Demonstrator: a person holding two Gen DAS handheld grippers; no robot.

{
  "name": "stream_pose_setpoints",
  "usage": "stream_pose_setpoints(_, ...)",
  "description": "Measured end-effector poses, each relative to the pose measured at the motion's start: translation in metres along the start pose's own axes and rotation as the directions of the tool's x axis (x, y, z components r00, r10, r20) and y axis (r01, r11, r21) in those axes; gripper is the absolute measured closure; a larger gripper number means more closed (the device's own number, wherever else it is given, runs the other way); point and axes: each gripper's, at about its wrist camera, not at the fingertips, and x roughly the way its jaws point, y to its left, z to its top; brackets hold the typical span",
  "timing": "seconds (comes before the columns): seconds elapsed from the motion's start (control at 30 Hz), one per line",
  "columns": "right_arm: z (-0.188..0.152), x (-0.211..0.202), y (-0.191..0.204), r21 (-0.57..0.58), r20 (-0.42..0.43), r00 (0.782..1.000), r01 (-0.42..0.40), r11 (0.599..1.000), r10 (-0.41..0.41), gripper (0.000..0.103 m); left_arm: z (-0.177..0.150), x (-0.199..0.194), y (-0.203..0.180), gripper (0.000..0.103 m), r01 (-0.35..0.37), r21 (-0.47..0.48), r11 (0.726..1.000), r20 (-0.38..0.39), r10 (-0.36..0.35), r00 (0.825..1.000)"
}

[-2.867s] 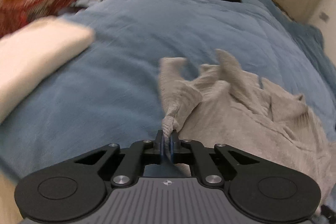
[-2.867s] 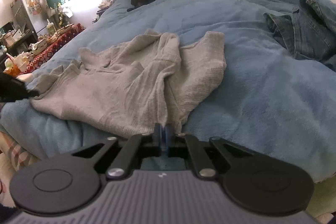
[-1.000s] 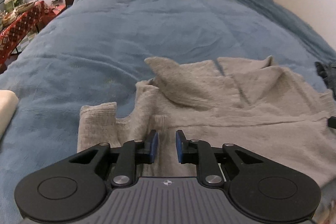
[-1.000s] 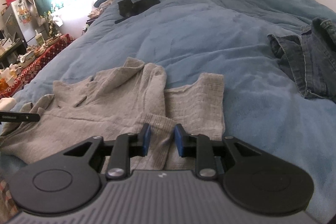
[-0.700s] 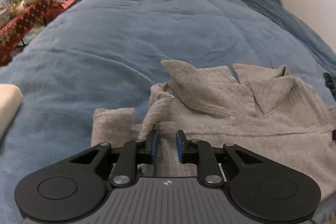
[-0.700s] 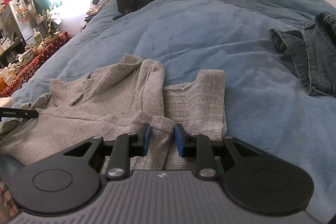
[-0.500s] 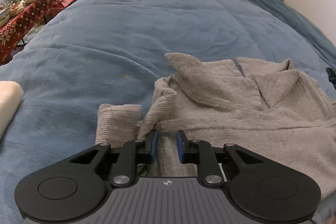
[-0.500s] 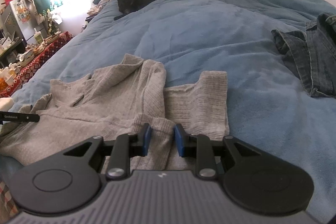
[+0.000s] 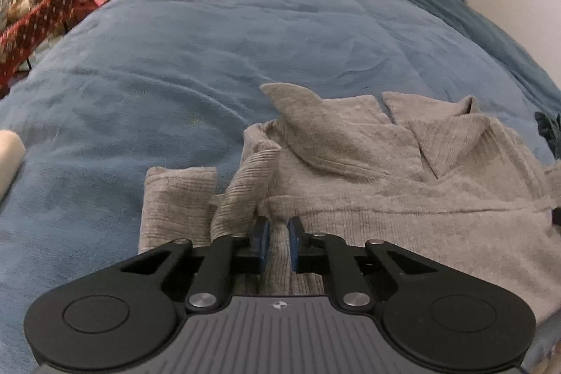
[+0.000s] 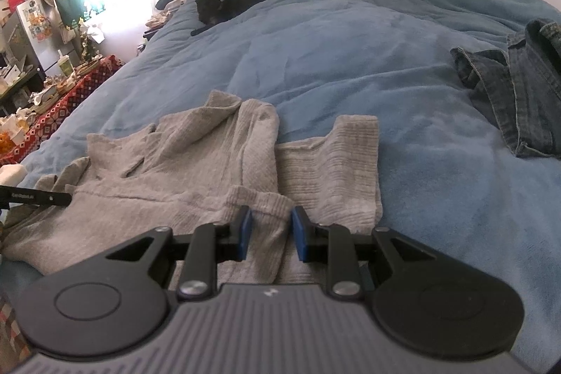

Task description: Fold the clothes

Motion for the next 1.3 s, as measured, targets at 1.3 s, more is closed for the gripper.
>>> stream_pose_setpoints(1.3, -0.108, -0.204, 0.005, -0.07, -0.012, 0.989, -0.149, 0.986, 0.148, 0.085, -0.146, -0.22, 0.007, 0.097, 0.113, -0.119, 0.986, 0.06, -0.106, 0.993)
